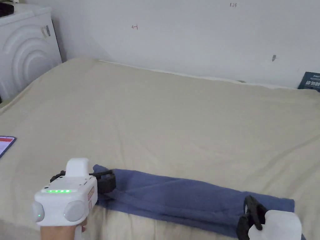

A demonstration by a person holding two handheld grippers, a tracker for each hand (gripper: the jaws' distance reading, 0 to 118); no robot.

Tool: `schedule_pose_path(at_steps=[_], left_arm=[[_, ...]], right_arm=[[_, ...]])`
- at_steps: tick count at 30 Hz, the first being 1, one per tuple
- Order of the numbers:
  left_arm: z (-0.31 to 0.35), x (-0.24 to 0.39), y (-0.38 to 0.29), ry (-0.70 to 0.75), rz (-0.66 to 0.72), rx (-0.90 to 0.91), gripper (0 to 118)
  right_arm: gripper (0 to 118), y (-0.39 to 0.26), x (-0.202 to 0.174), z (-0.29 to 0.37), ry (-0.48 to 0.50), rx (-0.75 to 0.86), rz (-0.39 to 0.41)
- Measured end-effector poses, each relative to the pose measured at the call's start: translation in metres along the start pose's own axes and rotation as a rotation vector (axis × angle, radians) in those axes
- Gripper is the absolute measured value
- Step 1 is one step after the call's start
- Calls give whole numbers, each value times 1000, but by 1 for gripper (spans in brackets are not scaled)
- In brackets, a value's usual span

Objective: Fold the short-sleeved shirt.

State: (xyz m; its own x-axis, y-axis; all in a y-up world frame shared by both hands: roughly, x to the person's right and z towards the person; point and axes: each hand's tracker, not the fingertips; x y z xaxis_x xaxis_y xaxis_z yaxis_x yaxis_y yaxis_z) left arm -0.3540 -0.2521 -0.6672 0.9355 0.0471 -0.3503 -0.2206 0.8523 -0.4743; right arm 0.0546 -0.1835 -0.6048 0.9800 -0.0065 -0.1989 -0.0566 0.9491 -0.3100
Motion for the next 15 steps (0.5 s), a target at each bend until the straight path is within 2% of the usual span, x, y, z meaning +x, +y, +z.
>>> schedule_pose_path(at_steps=[2, 9, 10, 11, 12, 13, 14, 15], left_arm=[[-29, -1, -2, 45, -32, -88, 118], [-117, -3, -52, -1, -61, -292, 118], [-123, 1, -61, -22, -76, -364, 113], [-107, 13, -65, -15, -63, -331, 109], [-88, 19, -62, 49, -67, -181, 103], [-85, 24, -60, 22, -53, -242, 93], [-79, 30, -61, 29, -50, -219, 78], [-65, 32, -58, 4, -76, -167, 43]], right_arm=[[0, -4, -2, -3, 4, -12, 1], [0, -9, -13, -12, 43, -51, 18], [0, -10, -14, -12, 42, -54, 20], [0, -10, -16, -13, 43, -56, 21], [0, -11, -17, -13, 47, -55, 25], [0, -13, -18, -13, 48, -57, 29], [0, -13, -19, -14, 49, -62, 33], [0, -13, -20, -15, 51, -66, 33]])
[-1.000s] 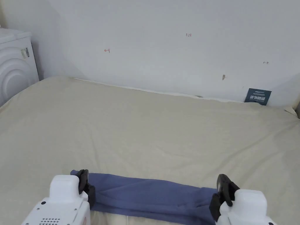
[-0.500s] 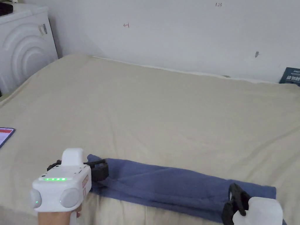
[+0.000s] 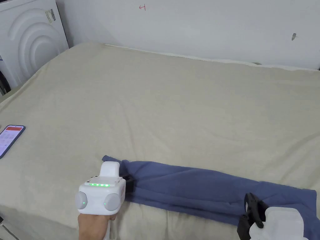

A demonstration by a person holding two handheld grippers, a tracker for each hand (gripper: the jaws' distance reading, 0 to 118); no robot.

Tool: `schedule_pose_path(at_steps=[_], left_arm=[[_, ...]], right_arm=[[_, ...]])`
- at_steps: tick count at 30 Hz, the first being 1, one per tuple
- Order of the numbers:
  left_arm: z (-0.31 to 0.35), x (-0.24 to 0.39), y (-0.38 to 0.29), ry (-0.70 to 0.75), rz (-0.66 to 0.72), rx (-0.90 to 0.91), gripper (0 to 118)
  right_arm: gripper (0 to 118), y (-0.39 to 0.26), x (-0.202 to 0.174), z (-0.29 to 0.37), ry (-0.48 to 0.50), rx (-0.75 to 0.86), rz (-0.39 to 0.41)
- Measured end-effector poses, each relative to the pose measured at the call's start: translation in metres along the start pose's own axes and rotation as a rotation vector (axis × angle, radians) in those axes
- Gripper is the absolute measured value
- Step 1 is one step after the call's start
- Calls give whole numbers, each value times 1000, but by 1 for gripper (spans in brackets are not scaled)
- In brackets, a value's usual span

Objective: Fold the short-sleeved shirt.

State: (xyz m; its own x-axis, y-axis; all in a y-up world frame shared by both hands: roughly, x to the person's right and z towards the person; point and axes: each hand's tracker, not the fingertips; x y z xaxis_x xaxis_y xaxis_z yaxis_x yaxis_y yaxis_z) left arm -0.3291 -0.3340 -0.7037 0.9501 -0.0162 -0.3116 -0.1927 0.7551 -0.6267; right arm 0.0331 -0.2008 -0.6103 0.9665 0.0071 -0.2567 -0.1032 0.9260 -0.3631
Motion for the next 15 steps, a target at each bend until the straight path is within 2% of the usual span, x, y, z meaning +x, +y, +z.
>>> schedule_pose_path(at_steps=[1, 2, 3, 4, 6, 8, 10, 13, 15], left_arm=[[7, 4, 0, -11, -21, 8, 11], [15, 11, 0, -78, -1, 13, 11], [20, 20, -1, 25, -67, 13, 11], [22, 21, 1, 54, -95, 8, 11], [35, 12, 8, 42, -47, 46, 11], [38, -4, 19, 59, -61, 47, 11], [43, -23, 29, 129, -181, 109, 11], [55, -66, 50, 203, -140, 127, 11], [64, -82, 60, 342, -197, 151, 11]], right_arm=[[0, 0, 0, 0, 4, -2, -3], [0, 0, -1, 0, 8, -4, -3], [0, 1, -3, 1, 8, -7, 3], [0, 2, -4, 2, 6, -6, 9], [0, 5, -5, 5, 10, 2, 18], [0, 8, -7, 5, 9, 8, 23], [0, 11, -8, 4, 16, 20, 19], [0, 13, -12, 3, 21, 28, 13], [0, 11, -15, 3, 22, 39, 4]])
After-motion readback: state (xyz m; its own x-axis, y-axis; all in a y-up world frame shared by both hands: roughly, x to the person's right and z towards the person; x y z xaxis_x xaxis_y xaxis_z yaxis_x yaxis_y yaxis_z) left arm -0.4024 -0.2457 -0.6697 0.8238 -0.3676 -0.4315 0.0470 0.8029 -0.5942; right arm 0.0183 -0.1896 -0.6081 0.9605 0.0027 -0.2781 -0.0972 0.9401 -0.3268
